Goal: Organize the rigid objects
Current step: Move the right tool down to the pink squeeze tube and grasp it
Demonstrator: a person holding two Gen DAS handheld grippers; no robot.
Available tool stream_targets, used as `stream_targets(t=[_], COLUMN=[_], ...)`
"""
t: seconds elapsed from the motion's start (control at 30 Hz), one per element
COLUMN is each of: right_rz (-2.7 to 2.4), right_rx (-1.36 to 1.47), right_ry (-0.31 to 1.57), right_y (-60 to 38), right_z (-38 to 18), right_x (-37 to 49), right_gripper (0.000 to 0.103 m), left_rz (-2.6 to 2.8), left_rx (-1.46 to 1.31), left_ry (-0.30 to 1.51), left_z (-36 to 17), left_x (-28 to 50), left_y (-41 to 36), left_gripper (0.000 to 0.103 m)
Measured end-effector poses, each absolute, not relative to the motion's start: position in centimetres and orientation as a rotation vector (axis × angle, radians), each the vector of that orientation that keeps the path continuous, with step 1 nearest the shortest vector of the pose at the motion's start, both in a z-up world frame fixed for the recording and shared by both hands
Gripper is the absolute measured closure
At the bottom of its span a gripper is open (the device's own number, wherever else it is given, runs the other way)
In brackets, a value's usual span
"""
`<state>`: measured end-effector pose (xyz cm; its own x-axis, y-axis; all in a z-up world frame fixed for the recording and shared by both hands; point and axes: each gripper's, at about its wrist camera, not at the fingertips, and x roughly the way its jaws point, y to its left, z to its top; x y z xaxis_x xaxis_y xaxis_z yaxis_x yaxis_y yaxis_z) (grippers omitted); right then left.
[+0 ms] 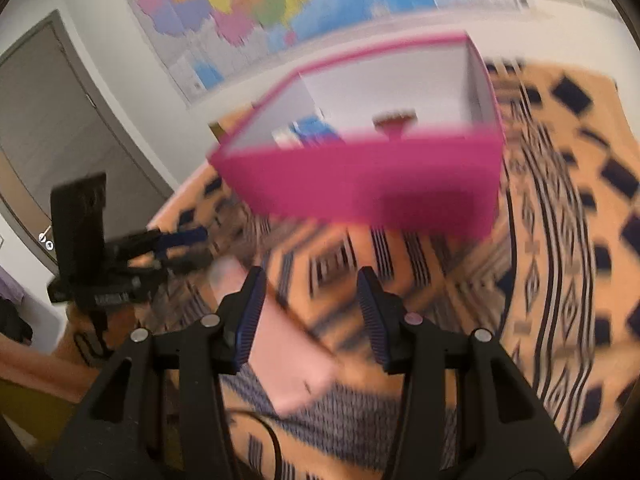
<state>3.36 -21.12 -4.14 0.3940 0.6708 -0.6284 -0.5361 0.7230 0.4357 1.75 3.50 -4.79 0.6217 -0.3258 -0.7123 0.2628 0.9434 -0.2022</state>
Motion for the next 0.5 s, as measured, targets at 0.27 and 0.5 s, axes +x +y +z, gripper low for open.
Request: stream_targets(t=[0.27,0.5], right_rz=[0.746,0.758], right_rx=[0.228,0.24], right_ry=[0.983,1.021], right_y=[-22.1,-21.8], right_z=[-7.5,-8.4], right_x=[1.3,0.1], right_gripper=[0.054,0.054], left_rz=[-0.35,-0.36], left_rx=[-0.095,-0.09], left_ry=[0.868,0.886], left_z=[-5.8,-6.2], left_x=[1.1,0.9], left_y=[3.0,2.8], left_gripper=[0.042,0.042])
